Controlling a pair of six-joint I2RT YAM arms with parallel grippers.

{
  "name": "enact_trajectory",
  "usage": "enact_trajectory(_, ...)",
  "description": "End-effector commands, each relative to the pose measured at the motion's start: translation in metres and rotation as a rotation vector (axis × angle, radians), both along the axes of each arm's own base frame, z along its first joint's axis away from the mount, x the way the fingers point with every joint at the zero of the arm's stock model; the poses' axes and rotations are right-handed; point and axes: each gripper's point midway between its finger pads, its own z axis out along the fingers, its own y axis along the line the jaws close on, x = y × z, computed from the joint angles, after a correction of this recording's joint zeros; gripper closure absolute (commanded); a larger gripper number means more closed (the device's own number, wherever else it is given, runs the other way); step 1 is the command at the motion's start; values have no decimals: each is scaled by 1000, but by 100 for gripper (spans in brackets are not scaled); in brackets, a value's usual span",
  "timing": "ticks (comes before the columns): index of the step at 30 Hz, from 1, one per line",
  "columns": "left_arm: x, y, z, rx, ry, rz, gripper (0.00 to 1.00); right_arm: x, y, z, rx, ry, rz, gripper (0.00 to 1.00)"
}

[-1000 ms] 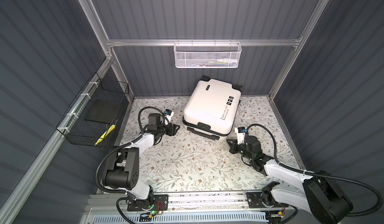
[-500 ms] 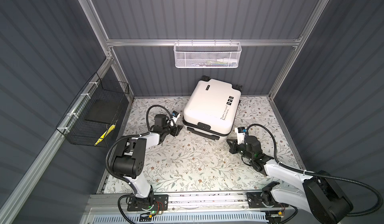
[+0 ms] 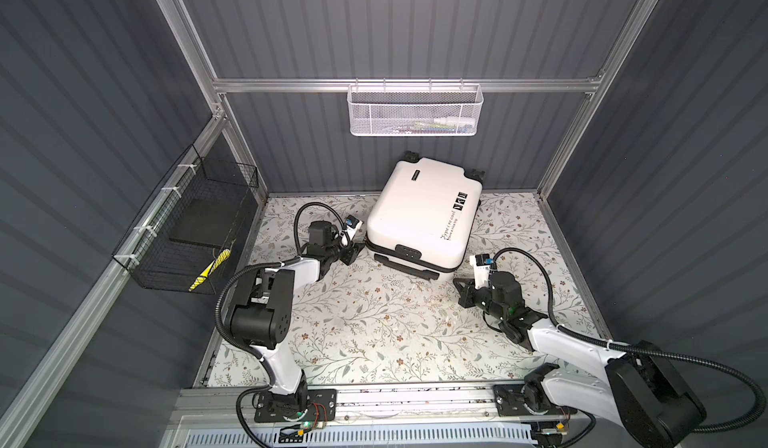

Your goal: Pack the luggage

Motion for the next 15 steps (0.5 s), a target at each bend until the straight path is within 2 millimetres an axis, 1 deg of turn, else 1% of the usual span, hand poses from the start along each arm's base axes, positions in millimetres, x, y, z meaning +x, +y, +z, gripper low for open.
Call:
enact_trajectory(1,5,-16,14,-3,-51,-79,49,-8,13,-2,14,16,83,100)
enact_trajectory(5,4,-18,10,16,-44,-94,53,-8,14,-4,12,19,85,100)
enact_trajectory(8,5,-20,9,21,-44,-106,58,-8,14,-4,13,22,85,100)
enact_trajectory(15,9,-27,8,34,-46,-124,65,-9,14,-5,12,24,85,100)
